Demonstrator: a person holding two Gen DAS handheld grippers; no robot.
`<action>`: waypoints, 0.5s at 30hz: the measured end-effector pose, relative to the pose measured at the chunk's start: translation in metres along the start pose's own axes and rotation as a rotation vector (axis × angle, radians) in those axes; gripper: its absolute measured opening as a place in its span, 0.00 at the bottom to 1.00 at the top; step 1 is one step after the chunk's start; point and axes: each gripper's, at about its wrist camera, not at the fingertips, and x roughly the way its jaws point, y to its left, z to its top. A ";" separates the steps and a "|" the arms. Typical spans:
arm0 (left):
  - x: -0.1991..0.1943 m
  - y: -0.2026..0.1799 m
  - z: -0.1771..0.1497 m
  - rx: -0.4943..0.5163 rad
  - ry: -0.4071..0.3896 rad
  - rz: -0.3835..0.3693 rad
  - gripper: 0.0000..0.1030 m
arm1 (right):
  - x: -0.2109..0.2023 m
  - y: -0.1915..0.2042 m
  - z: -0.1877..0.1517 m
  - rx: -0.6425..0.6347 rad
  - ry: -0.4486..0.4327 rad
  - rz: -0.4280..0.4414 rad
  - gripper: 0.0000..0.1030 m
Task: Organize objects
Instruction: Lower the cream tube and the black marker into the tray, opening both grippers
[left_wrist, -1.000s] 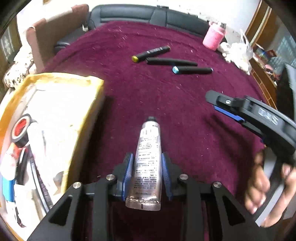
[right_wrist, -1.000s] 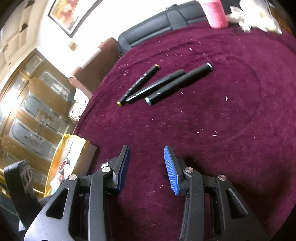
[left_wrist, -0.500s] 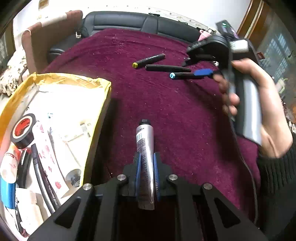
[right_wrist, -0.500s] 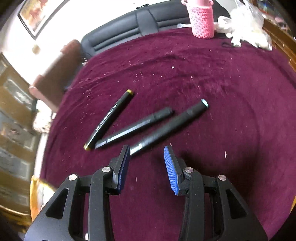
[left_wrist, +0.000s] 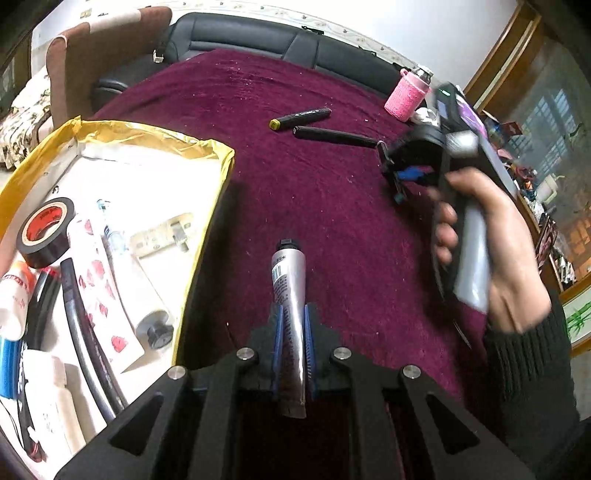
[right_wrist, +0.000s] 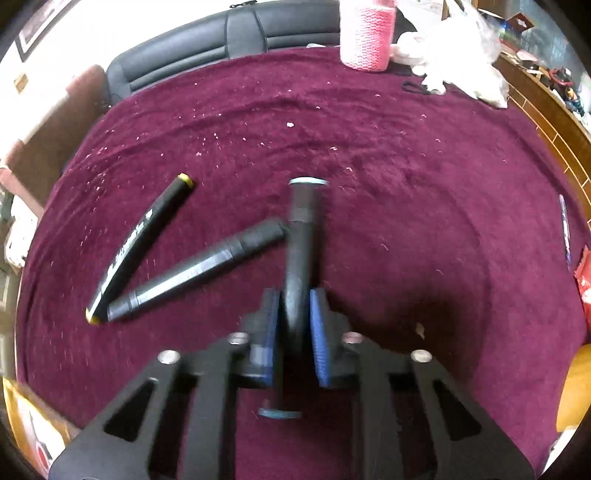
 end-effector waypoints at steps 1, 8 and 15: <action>-0.001 -0.001 -0.001 0.000 0.002 0.000 0.08 | -0.005 -0.007 -0.010 -0.007 -0.002 0.029 0.14; -0.007 -0.013 -0.017 0.014 0.022 0.012 0.08 | -0.050 -0.041 -0.082 -0.097 -0.025 0.155 0.14; -0.017 -0.028 -0.038 0.036 0.062 -0.013 0.08 | -0.093 -0.070 -0.147 -0.123 -0.004 0.343 0.14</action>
